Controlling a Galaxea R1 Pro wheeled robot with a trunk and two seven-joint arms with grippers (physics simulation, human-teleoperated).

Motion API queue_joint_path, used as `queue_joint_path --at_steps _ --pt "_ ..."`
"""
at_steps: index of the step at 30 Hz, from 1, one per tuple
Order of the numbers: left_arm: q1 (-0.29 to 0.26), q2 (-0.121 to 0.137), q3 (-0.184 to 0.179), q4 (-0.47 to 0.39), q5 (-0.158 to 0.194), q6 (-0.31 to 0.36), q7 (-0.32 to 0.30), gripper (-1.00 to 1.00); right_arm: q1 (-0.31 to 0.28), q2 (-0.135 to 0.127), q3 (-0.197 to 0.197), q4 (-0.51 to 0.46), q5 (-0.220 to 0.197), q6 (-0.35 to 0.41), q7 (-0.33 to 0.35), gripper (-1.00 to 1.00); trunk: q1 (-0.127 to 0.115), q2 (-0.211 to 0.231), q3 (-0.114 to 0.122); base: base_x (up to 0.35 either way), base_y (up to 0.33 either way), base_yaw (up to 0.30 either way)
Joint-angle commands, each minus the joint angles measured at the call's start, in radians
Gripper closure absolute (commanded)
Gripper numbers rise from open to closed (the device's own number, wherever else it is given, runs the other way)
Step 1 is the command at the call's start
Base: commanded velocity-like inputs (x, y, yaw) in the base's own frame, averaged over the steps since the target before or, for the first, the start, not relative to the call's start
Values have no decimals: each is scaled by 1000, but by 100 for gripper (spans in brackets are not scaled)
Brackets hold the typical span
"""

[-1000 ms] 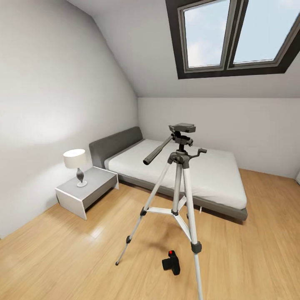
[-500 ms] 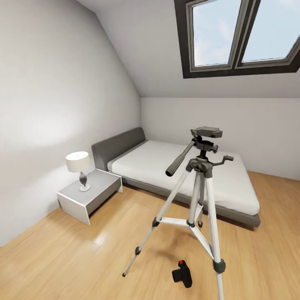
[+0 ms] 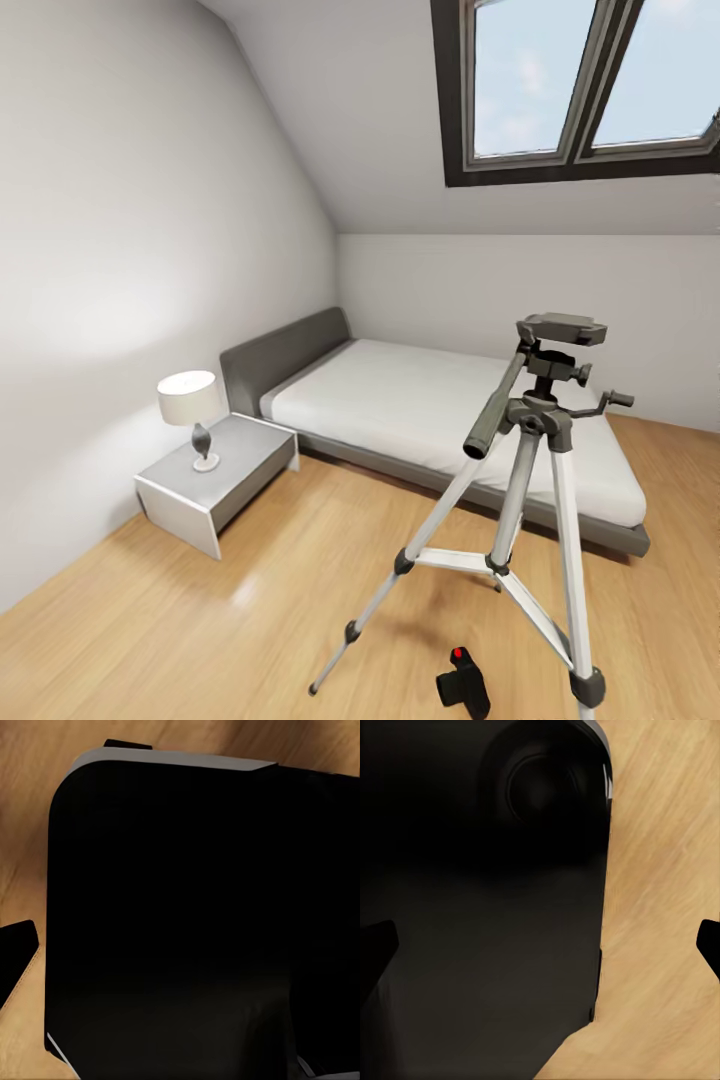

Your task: Attach the digital camera to the camera tripod in the bedroom.

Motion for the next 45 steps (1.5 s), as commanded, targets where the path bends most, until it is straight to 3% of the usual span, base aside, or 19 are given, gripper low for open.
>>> queue_joint_path --at_steps 1,45 --pt "0 0 3 0 9 -2 0 -100 0 0 0 0 1 -3 -1 -100 0 0 -1 64 69 -178" --pt "0 0 3 0 9 -2 0 -100 0 1 0 0 1 -3 0 -100 0 0 -1 6 6 -232"
